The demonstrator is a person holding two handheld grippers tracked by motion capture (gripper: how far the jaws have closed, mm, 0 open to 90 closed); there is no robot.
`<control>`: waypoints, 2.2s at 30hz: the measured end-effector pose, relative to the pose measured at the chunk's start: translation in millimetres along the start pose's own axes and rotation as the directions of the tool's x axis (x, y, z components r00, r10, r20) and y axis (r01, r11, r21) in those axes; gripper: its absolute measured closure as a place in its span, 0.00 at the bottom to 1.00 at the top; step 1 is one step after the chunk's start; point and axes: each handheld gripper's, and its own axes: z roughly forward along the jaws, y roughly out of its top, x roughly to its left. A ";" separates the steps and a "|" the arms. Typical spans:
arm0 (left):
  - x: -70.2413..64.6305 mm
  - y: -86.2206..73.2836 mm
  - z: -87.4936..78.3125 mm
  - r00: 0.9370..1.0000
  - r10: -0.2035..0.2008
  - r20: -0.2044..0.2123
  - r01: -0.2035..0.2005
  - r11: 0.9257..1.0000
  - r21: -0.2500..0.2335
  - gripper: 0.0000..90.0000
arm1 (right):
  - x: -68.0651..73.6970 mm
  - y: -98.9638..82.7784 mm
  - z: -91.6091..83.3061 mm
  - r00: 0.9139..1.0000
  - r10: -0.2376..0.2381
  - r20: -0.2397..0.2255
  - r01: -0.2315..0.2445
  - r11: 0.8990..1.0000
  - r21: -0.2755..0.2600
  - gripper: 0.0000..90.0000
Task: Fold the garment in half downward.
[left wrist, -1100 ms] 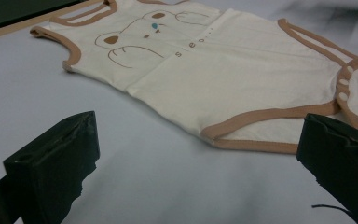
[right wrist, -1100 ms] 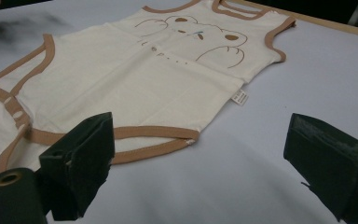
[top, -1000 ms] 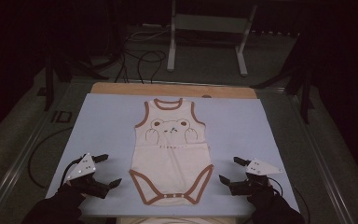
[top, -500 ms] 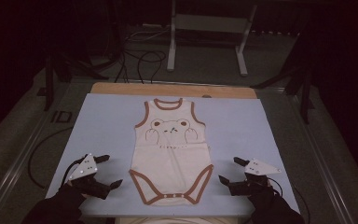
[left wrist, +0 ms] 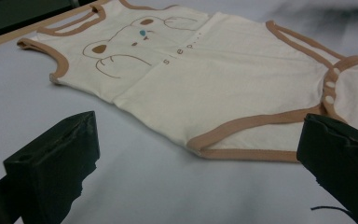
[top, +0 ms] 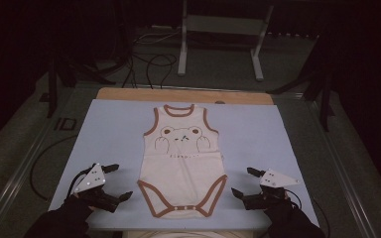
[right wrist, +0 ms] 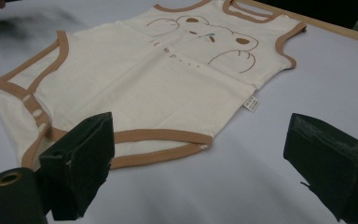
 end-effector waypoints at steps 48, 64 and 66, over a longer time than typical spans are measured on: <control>30.4 59.4 -2.9 0.999 0.025 0.031 -0.025 1.000 0.011 0.00 | -21.9 81.8 -4.8 0.993 -0.033 0.117 0.042 0.997 -0.072 0.10; 45.3 79.4 16.9 0.999 0.024 0.041 -0.025 0.999 0.034 0.00 | -35.0 100.7 27.0 0.996 -0.046 0.075 0.050 0.998 -0.050 0.10; 47.8 80.0 19.6 0.999 0.021 0.043 -0.023 0.999 0.044 0.00 | -36.1 101.2 30.9 0.997 -0.046 0.068 0.050 0.998 -0.047 0.10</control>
